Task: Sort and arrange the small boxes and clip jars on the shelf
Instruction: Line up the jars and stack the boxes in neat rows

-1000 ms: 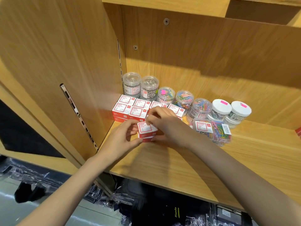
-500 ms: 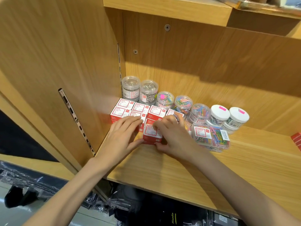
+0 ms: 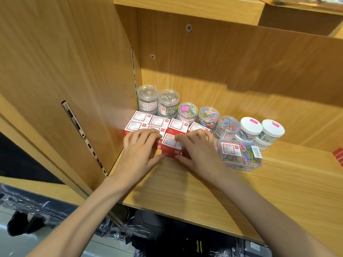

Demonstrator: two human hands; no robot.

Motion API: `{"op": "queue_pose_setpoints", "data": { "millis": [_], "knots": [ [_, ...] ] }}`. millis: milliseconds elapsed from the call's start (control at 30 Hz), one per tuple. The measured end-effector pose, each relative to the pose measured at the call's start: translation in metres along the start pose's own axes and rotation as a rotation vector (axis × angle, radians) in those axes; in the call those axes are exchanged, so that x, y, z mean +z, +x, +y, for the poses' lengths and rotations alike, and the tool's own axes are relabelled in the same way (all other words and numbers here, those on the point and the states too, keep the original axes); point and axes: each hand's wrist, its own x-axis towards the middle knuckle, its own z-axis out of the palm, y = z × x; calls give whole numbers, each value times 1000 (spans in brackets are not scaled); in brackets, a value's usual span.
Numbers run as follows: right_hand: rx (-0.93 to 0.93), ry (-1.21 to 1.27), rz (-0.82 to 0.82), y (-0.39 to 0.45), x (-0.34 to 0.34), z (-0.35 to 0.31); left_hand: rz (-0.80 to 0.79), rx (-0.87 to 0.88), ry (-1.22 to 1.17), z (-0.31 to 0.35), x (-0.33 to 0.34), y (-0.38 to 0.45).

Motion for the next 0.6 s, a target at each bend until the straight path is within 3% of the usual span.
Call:
{"op": "queue_pose_setpoints", "data": {
  "millis": [300, 467, 600],
  "knots": [
    [-58, 273, -239, 5, -20, 23, 20, 69, 189, 6, 2, 14],
    [15, 144, -76, -14, -24, 26, 27, 77, 198, 5, 3, 24],
    [130, 160, -38, -24, -30, 23, 43, 121, 135, 7, 7, 25]
  ]
}}
